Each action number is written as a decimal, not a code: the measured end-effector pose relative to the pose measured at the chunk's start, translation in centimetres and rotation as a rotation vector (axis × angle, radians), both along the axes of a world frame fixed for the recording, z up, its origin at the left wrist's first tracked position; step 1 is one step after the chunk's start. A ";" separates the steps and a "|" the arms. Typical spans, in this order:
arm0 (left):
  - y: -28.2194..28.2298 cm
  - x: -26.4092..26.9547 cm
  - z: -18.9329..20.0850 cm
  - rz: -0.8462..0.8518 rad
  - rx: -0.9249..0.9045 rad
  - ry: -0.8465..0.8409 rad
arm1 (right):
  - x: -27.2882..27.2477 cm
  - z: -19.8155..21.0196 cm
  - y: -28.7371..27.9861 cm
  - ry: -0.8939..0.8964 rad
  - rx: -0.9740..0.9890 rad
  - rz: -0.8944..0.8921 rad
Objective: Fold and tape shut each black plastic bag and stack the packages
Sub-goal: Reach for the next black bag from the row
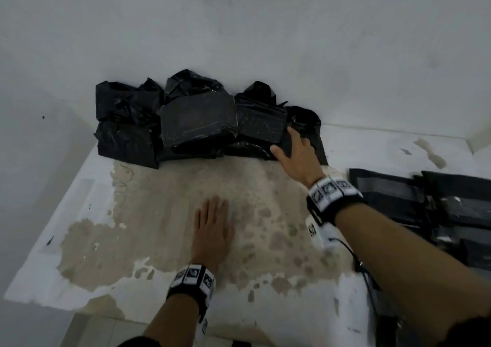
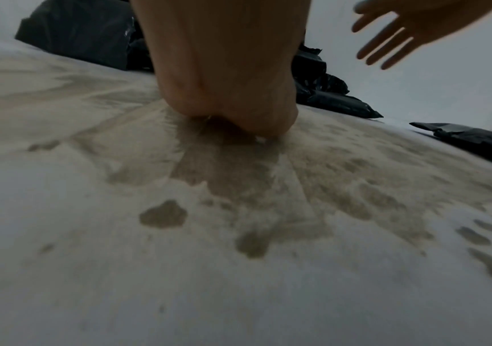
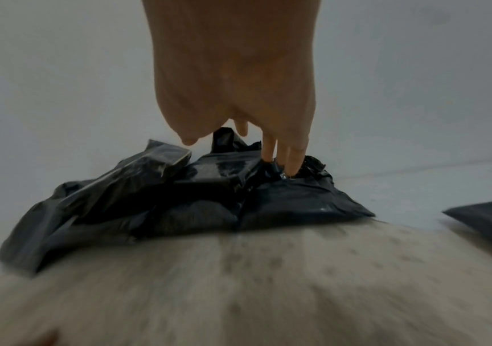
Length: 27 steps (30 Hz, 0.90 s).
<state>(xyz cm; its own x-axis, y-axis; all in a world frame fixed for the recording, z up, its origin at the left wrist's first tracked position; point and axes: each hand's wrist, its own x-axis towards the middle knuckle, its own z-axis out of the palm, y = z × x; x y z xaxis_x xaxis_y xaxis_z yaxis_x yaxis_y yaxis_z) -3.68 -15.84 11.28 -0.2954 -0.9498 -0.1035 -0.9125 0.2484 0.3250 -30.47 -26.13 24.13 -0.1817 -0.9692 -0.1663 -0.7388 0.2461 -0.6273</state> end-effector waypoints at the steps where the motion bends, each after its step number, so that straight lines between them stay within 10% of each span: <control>1: 0.2 -0.1 -0.3 -0.005 -0.012 0.000 | 0.4 0.5 -2.1 -0.076 0.046 -0.037; 16: -0.1 -0.1 -1.1 0.012 -0.025 0.002 | 2.1 -2.8 -13.4 -0.435 0.096 -0.529; 27: -0.2 0.0 -1.1 -0.002 -0.014 0.003 | -2.2 -2.4 0.1 -0.641 -0.033 -0.531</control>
<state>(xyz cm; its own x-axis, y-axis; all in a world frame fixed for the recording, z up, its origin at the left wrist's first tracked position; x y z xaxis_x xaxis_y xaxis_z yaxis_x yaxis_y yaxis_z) -3.64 -16.06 10.21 -0.2973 -0.9507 -0.0888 -0.9110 0.2545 0.3245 -32.67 -26.00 21.77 -0.4957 -0.7875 -0.3661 -0.0273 0.4355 -0.8998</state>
